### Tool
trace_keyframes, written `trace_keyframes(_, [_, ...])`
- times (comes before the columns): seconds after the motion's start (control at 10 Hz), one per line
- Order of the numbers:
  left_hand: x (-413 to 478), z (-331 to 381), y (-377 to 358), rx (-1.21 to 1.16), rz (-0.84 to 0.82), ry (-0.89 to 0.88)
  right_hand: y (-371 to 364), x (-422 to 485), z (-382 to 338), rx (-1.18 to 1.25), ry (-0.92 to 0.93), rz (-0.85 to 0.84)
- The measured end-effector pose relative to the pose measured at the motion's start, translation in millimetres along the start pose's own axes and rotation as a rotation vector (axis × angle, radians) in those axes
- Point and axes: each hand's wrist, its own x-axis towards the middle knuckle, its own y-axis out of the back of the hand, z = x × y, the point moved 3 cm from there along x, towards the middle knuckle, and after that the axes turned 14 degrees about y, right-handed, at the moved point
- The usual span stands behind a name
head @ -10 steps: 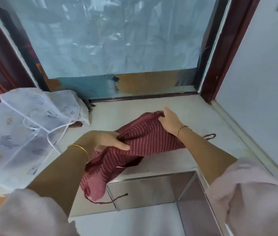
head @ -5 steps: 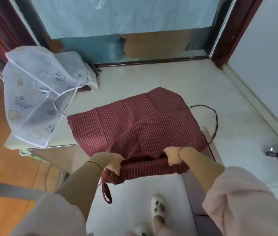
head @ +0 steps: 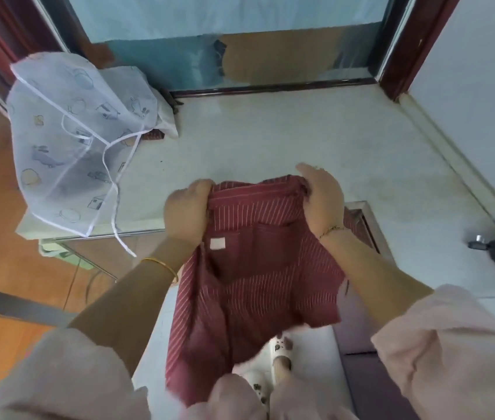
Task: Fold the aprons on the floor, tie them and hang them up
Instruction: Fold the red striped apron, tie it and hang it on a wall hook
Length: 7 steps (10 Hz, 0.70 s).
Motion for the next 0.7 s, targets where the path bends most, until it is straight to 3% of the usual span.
trace_keyframes(0.1, [-51, -6, -26, 0.152, -0.501, -0.203, -33, -70, -6, 0.012, 0.001, -0.679])
trace_keyframes(0.2, [-138, -25, -64, 0.477, -1.600, -0.074, -60, -155, -20, -0.107, -0.001, -1.743])
trace_keyframes(0.3, [-95, -28, -63, 0.296, -1.239, 0.120, -64, -94, -4, -0.157, -0.052, -1.205])
trace_keyframes(0.4, [-15, -24, -31, 0.177, -0.633, 0.039, -42, -18, 4, -0.121, -0.143, -0.731])
trace_keyframes(0.5, [3, -21, -11, 0.060, -0.121, 0.026, -15, 4, -8, 0.053, -0.168, -0.146])
trace_keyframes(0.6, [-40, -26, -40, 0.433, -0.784, -0.184, -47, -44, -8, -0.090, -0.019, -0.913])
trace_keyframes(0.7, [-88, -32, -53, 0.626, -1.538, -0.258, -69, -104, 2, -0.169, -0.021, -1.600])
